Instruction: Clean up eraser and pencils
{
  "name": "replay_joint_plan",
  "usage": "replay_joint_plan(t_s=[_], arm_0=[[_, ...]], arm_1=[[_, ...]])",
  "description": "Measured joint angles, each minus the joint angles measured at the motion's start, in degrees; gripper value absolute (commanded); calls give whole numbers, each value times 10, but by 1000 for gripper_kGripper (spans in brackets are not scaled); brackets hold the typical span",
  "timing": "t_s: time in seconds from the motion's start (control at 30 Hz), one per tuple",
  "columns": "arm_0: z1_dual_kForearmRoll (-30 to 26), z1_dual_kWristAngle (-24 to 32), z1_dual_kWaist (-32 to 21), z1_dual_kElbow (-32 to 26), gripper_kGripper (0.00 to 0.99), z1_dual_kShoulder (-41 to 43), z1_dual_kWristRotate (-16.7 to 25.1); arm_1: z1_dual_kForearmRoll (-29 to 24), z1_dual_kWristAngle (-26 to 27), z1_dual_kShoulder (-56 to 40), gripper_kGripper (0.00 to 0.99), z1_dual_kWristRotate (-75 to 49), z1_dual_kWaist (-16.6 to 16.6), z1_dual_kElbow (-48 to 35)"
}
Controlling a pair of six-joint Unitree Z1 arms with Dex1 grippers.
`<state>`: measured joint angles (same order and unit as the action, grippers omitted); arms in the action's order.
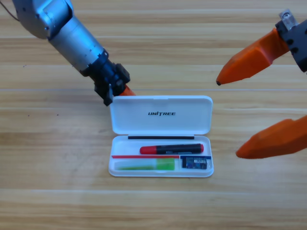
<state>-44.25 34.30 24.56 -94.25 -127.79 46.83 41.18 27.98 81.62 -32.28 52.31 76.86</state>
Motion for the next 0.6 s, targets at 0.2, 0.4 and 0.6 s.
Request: replay_joint_plan(t_s=[0.2, 0.4, 0.6], arm_0=[[-25, 4, 14, 0, 0, 0, 12], [-44, 4, 27, 0, 0, 0, 23], [-44, 5, 39, 10, 0, 0, 24]], arm_1=[[0, 0, 2, 945, 0, 0, 0], [0, 0, 2, 945, 1, 0, 0], [0, 0, 2, 945, 1, 0, 0]])
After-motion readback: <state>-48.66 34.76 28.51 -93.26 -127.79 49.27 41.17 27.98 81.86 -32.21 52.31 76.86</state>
